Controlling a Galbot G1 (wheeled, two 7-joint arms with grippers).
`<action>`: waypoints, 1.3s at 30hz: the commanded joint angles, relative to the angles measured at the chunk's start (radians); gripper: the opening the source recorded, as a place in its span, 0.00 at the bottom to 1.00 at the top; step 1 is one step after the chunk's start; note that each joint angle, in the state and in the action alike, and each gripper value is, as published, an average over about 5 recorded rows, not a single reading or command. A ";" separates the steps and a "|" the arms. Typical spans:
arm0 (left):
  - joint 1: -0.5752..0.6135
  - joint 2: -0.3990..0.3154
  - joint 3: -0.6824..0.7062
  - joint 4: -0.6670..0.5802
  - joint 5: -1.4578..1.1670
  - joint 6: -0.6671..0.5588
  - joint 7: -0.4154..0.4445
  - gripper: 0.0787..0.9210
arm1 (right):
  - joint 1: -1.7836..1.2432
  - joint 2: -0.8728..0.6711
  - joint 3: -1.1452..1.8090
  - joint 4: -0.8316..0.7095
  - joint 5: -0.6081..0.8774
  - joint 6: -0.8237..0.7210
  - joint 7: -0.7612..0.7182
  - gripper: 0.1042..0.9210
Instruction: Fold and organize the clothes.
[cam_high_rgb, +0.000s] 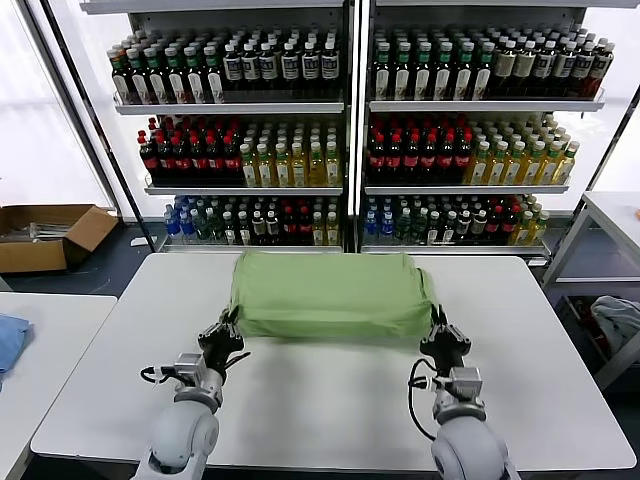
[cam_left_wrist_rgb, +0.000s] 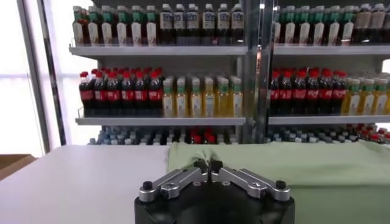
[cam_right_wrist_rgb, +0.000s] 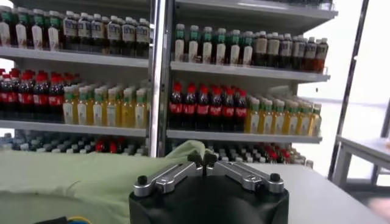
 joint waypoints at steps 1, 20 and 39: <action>-0.201 0.005 0.027 0.239 -0.040 -0.012 -0.005 0.01 | 0.249 -0.007 -0.045 -0.219 0.009 -0.015 -0.031 0.01; -0.227 0.000 0.026 0.255 -0.027 0.093 -0.015 0.18 | 0.344 0.083 -0.096 -0.417 0.125 -0.116 -0.024 0.23; -0.058 0.007 0.005 0.032 0.037 0.175 -0.022 0.81 | 0.182 0.084 -0.043 -0.106 0.211 -0.188 0.158 0.86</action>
